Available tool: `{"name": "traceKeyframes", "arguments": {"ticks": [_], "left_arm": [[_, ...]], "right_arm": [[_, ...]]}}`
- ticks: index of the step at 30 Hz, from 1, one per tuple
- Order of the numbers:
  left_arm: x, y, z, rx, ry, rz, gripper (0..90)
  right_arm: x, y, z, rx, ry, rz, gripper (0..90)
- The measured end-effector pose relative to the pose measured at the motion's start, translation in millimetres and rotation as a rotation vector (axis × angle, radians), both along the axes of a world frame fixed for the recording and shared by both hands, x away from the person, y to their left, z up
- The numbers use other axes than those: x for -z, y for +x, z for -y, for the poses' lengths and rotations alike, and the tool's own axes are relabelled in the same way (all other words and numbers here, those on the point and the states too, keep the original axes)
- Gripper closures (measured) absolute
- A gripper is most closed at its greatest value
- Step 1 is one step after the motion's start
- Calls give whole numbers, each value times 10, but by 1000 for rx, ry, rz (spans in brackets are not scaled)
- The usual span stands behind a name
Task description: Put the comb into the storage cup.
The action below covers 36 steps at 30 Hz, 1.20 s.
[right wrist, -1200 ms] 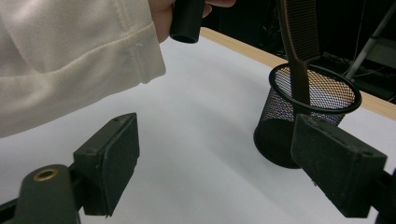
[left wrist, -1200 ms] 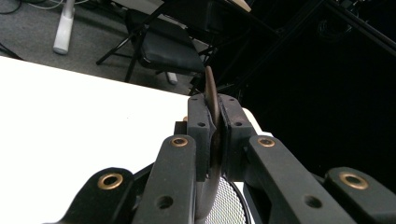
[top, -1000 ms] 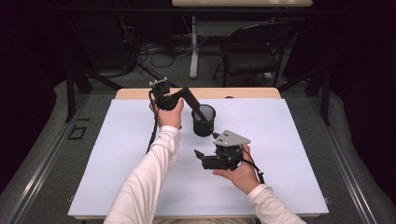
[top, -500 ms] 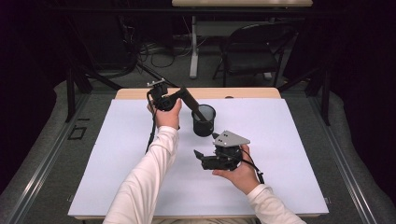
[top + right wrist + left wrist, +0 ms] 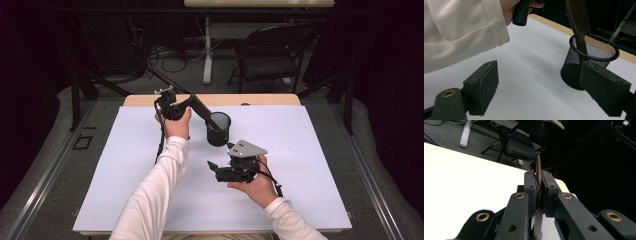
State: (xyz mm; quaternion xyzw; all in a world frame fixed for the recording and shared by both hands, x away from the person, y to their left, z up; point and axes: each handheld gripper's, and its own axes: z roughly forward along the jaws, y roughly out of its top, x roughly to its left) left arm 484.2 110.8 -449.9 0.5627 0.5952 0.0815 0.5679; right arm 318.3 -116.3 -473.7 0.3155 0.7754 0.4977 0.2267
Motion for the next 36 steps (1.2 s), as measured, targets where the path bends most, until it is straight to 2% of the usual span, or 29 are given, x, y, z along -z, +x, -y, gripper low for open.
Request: {"name": "traceKeyframes", "arguments": {"ticks": [20,29,36], "left_arm": [[20,-4,-12,-5,5,4,826],[25,-7,-27,-14,6,8,772],[11,-14,-50,-22,5,23,694]], "right_arm": [[-1,-2,-3,0,2,1,154],[-1,-1,-3,0,2,2,154],[0,-1,-5,1,2,2,154]]}}
